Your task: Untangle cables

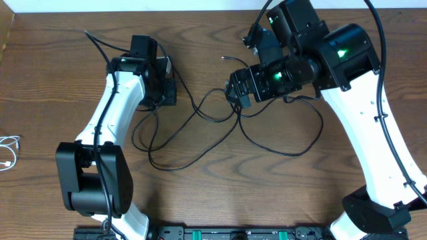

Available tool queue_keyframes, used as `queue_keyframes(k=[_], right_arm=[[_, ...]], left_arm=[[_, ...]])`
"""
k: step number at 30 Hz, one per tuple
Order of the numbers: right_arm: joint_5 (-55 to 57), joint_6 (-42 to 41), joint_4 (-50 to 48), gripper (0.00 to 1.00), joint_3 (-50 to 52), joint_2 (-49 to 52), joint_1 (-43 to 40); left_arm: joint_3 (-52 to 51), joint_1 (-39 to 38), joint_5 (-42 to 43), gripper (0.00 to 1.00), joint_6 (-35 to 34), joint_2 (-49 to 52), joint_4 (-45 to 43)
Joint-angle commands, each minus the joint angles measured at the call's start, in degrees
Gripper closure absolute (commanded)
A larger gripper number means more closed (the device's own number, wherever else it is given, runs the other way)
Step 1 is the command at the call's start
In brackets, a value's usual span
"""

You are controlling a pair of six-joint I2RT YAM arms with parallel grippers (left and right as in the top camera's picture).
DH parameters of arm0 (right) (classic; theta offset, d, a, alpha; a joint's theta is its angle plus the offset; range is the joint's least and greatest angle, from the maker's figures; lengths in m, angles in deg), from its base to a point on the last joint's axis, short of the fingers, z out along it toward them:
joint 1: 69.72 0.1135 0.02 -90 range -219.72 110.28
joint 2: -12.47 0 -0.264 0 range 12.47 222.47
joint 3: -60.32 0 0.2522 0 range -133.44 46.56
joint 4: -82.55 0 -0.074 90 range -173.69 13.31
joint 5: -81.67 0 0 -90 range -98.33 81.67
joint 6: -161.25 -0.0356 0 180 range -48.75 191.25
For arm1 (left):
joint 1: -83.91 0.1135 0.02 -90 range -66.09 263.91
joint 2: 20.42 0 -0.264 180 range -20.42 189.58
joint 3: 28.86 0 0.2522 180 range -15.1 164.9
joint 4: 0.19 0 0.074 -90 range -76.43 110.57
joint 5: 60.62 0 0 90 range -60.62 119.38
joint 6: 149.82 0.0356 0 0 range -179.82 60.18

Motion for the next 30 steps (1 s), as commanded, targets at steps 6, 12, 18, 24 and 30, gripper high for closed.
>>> queue_keyframes(k=[6, 12, 18, 24, 30], right_arm=[[1.1, 0.2, 0.5, 0.01, -0.5, -0.2, 1.0], [1.1, 0.2, 0.4, 0.01, -0.5, -0.2, 1.0], [3.8, 0.2, 0.5, 0.01, -0.5, -0.2, 1.0], [4.2, 0.2, 0.4, 0.01, -0.5, -0.2, 1.0], [5.4, 0.2, 0.4, 0.01, -0.5, -0.2, 1.0]], left_arm=[[2.3, 0.3, -0.7, 0.93, -1.4, -0.5, 0.8], [14.3, 2.3, -0.8, 0.93, -6.7, -6.5, 3.6], [22.9, 7.5, -6.6, 0.93, -12.5, -15.0, 3.3], [23.3, 18.8, -13.8, 0.93, -18.8, -20.5, 3.8], [23.2, 30.5, -13.3, 0.93, -26.4, -19.4, 10.1]])
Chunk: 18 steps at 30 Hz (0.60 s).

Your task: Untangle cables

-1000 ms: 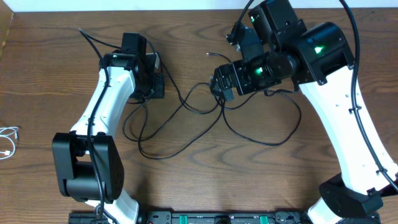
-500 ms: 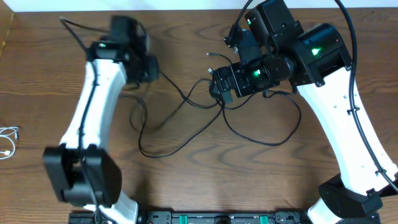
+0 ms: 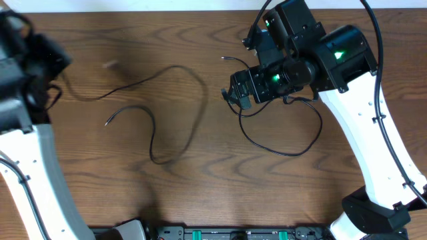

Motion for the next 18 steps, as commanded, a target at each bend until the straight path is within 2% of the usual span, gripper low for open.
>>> queue_keyframes(k=[1, 4, 8, 11, 18], right_arm=[[1.0, 0.2, 0.0, 0.01, -0.5, -0.2, 0.2], [1.0, 0.2, -0.4, 0.01, -0.5, -0.2, 0.2], [1.0, 0.2, -0.8, 0.01, -0.5, -0.2, 0.2], [1.0, 0.2, -0.8, 0.01, -0.5, -0.2, 0.3], [1.0, 0.2, -0.8, 0.01, -0.5, -0.1, 0.9]], left_arm=[[-0.5, 5.1, 0.0, 0.93, -6.1, 2.4, 2.8], [-1.1, 6.7, 5.8, 0.93, -5.1, 4.4, 4.0], [-2.2, 5.8, 18.9, 0.93, 2.8, 7.3, 4.4], [-2.2, 4.1, 25.6, 0.92, 6.2, 9.5, 6.1], [-2.2, -2.1, 26.9, 0.92, 6.7, 12.7, 12.8]])
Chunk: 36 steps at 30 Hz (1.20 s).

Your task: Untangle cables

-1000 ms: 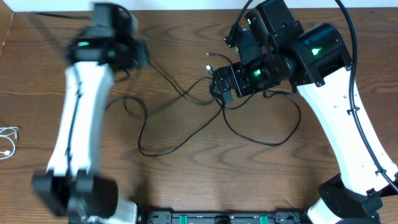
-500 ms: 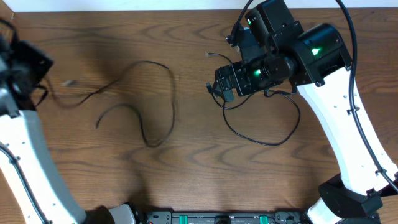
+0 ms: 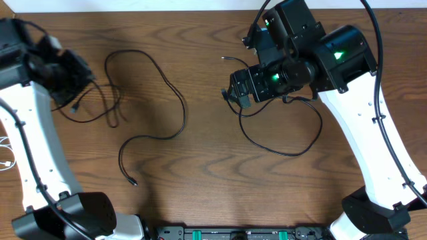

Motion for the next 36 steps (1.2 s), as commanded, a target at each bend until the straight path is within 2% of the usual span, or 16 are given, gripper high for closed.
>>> queue_keyframes(k=[1, 6, 7, 8, 11, 12, 25, 29, 36], right_arm=[[0.4, 0.2, 0.0, 0.01, -0.5, -0.1, 0.7], [0.4, 0.2, 0.0, 0.01, -0.5, -0.1, 0.7], [0.4, 0.2, 0.0, 0.01, -0.5, -0.1, 0.7], [0.4, 0.2, 0.1, 0.01, -0.5, -0.1, 0.7], [0.4, 0.2, 0.5, 0.01, -0.5, -0.1, 0.7], [0.4, 0.2, 0.7, 0.01, -0.5, -0.1, 0.7], [0.4, 0.2, 0.7, 0.01, -0.5, -0.1, 0.7], [0.4, 0.2, 0.7, 0.01, -0.5, -0.1, 0.7], [0.4, 0.2, 0.1, 0.01, -0.5, 0.1, 1.0]], left_arm=[[-0.3, -3.3, 3.4, 0.92, 2.0, 1.0, 1.9], [-0.3, -11.5, 2.8, 0.91, 5.2, 2.8, 4.1], [-0.3, -12.5, 2.5, 0.85, 5.2, 3.2, 4.1], [-0.3, -13.4, 2.5, 0.76, 5.2, 3.8, 4.1], [-0.3, -15.4, 2.5, 0.34, 5.2, 5.4, 4.8], [-0.3, -16.3, 2.5, 0.24, 5.2, 6.2, 5.4], [-0.4, -20.7, 2.4, 0.22, 7.0, 12.3, 8.1], [-1.1, -21.8, 2.0, 0.22, 10.2, 14.9, 11.0], [-3.9, -26.4, -6.0, 0.23, 10.4, 20.1, 12.3]])
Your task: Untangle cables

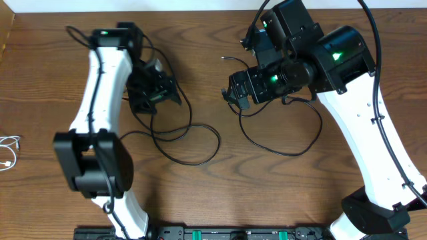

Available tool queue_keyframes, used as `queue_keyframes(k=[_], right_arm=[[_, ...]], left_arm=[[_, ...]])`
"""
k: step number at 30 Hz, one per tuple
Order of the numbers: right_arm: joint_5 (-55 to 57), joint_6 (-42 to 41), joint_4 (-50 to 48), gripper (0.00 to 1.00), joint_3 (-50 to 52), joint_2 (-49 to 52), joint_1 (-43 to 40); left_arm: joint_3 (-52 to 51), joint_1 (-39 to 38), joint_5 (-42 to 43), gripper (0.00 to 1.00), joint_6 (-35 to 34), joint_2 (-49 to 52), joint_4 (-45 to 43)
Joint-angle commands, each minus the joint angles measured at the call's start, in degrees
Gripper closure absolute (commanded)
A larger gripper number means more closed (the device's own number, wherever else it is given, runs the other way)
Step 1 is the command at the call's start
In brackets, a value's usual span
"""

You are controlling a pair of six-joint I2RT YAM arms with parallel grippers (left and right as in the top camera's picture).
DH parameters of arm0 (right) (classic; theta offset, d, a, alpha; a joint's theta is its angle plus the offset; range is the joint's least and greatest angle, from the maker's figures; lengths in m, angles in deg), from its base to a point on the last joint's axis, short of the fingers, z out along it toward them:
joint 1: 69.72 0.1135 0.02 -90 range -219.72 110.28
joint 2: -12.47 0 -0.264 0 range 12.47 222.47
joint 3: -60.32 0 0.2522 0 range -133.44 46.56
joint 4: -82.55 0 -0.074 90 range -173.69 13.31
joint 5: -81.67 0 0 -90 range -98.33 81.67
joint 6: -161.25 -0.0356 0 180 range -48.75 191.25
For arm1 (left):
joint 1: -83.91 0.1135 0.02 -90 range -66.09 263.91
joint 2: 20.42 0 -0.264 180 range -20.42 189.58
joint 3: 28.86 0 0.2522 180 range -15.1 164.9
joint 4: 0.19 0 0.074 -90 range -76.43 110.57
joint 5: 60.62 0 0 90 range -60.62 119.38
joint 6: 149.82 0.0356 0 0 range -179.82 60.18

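Two black cables lie apart on the wooden table. One cable [190, 143] lies in loose loops left of centre, and a strand of it rises into my left gripper [172, 93], which appears shut on it just above the loops. The other cable [280, 148] curves in a wide loop under my right arm and runs up to my right gripper [231, 97], which is shut on it. A free end [227, 59] of that cable pokes out to the left above the right gripper.
A white cable [8, 152] lies coiled at the table's left edge. The table's far edge [200, 9] meets a white wall. A black rail [220, 233] with the two arm bases runs along the near edge.
My left arm has moved from the far left back toward the centre. The left cable came along and now lies looped below the left gripper. The right arm and its cable are unchanged.
At first both grippers stood near the centre with the two cables crossed between them. Then my left arm was at the far left with one cable stretched away from the other. That cable then lay piled at the left, and now lies left of centre, separate from the right cable.
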Motion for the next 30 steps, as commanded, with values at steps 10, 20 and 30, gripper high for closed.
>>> queue_keyframes(k=[10, 20, 30], right_arm=[[0.4, 0.2, -0.5, 0.01, -0.5, 0.1, 0.6], [0.7, 0.4, -0.7, 0.01, -0.5, 0.1, 0.6], [0.7, 0.7, 0.0, 0.01, -0.5, 0.2, 0.6]], left_arm=[[-1.5, -9.8, -19.0, 0.22, 4.1, 8.3, -2.5], [-4.2, -16.2, -23.5, 0.17, 18.1, 8.7, -6.9], [-14.9, -16.3, -23.5, 0.17, 22.9, 8.7, -17.2]])
